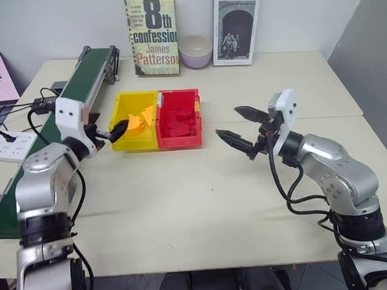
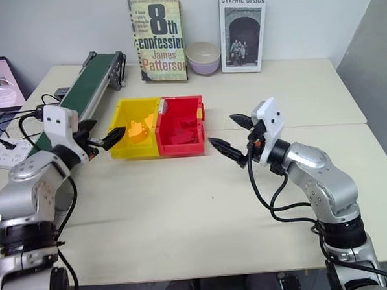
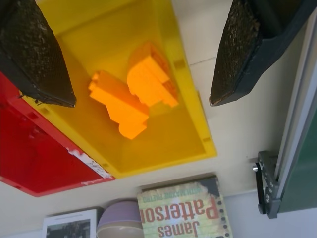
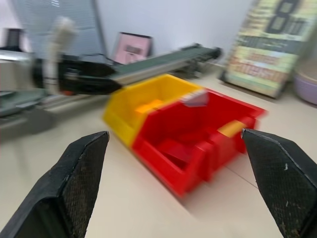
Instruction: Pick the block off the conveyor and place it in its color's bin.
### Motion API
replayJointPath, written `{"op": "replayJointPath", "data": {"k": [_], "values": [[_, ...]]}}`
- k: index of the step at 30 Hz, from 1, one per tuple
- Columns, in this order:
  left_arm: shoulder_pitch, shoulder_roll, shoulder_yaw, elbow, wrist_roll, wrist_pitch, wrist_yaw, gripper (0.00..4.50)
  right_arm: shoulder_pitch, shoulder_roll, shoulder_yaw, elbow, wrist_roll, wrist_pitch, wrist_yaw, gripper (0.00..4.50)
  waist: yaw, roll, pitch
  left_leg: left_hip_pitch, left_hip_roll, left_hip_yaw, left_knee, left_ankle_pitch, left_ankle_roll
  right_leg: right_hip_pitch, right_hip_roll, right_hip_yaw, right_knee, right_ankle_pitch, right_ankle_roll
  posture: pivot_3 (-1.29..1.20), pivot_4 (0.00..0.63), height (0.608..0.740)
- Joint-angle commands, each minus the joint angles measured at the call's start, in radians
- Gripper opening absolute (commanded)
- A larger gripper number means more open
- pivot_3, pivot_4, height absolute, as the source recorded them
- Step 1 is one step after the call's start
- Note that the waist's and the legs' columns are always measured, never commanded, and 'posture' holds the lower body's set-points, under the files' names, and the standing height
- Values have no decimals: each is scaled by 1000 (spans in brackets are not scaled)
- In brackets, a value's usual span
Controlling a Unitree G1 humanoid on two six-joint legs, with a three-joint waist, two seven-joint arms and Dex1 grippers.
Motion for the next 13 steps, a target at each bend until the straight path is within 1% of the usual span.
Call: {"op": "replayJointPath", "data": {"k": [1, 7, 11, 13], "values": [[121, -12, 69, -221, -23, 76, 78, 4475, 59, 5, -30, -38, -51, -42, -55, 4500, 1, 0, 0, 0, 0, 0, 0, 0, 0, 0, 0, 0, 0, 0, 0, 0, 150, 740], [317, -71, 95, -422, -9, 131, 172, 4475, 156, 25, -38, -63, -97, -74, -113, 4500, 2, 0, -1, 1, 0, 1, 0, 0, 0, 1, -1, 1, 1, 0, 0, 0, 150, 740], [482, -174, 127, -530, -34, 139, 223, 4475, 264, 46, -40, -61, -175, -141, -178, 4500, 3, 0, -1, 1, 0, 2, 0, 0, 0, 1, -1, 1, 1, 0, 0, 0, 150, 740], [512, -203, 130, -548, -45, 143, 234, 4475, 288, 57, -44, -55, -194, -159, -197, 4500, 3, 0, -2, 1, 0, 2, 0, 0, 0, 1, -1, 1, 1, 0, 0, 0, 150, 740]]}}
